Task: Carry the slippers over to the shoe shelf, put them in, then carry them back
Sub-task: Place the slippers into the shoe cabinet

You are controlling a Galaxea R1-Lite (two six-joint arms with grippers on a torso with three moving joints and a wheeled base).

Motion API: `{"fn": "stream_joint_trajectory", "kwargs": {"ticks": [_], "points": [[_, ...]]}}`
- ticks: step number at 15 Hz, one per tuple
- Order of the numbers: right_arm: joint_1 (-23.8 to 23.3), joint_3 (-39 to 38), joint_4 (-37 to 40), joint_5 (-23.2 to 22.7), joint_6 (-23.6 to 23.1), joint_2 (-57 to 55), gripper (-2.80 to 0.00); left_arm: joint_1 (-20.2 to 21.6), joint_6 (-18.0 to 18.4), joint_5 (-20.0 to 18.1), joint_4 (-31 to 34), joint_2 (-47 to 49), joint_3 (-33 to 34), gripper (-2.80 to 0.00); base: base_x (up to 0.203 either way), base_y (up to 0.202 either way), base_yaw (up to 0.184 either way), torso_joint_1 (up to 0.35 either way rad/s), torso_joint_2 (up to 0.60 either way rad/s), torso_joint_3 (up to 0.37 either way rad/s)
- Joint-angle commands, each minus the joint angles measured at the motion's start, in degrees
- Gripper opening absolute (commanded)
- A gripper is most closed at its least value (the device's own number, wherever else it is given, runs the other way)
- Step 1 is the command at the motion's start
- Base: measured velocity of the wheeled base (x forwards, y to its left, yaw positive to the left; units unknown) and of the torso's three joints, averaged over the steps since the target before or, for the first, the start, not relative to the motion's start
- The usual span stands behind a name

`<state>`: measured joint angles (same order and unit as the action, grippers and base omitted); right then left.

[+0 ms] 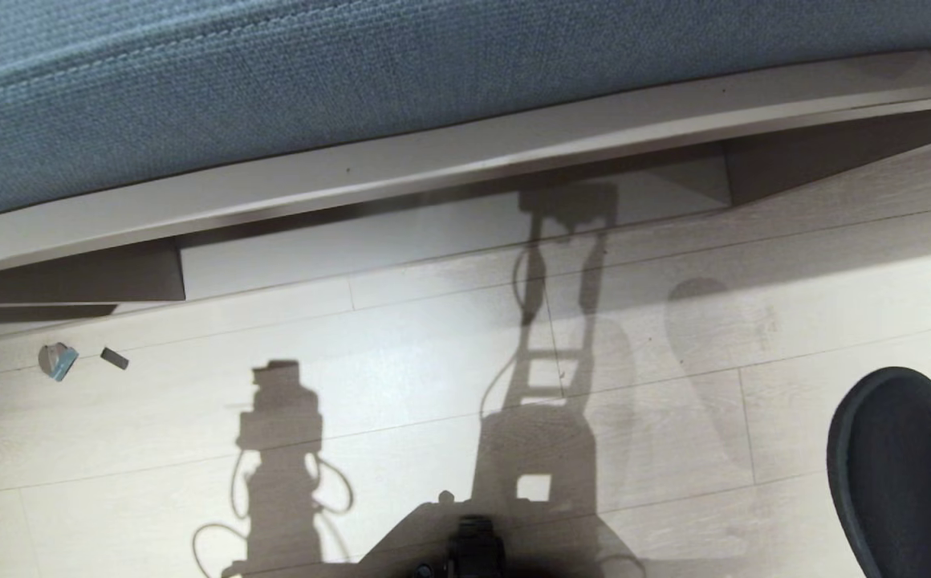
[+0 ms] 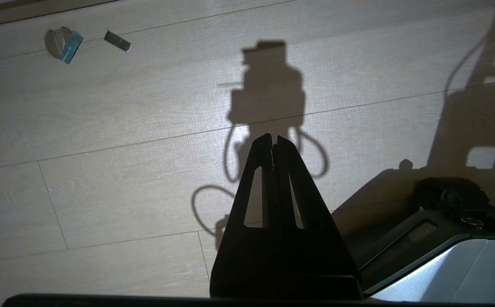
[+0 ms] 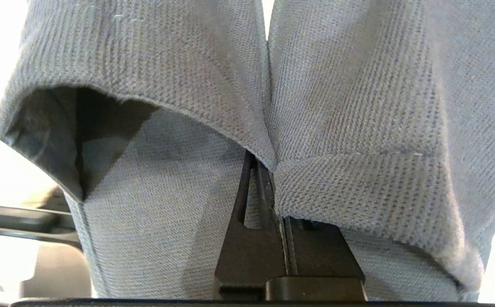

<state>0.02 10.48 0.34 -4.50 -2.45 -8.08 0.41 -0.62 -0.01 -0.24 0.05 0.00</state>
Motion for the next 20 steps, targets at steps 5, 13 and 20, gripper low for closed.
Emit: {"fn": "stream_joint_trajectory", "kwargs": {"ticks": [5,13,20], "points": [[0.07,9.08,-8.4,-11.88,0.65,-30.45,-2.8,0.02,0.01,0.01,-0.02,0.04,0.0,-2.8,0.0,0.0,0.0,0.0,0.0,0.0],[2.9,18.47,-40.42,-13.13,-3.75,-67.02,-2.8,0.02,-0.07,0.01,-0.02,0.04,0.0,-2.8,0.0,0.0,0.0,0.0,0.0,0.0],[7.37,21.66,-72.36,-4.94,4.7,-87.16,-2.8,0.02,0.01,0.01,-0.02,0.04,0.0,-2.8,0.0,0.0,0.0,0.0,0.0,0.0]]}}
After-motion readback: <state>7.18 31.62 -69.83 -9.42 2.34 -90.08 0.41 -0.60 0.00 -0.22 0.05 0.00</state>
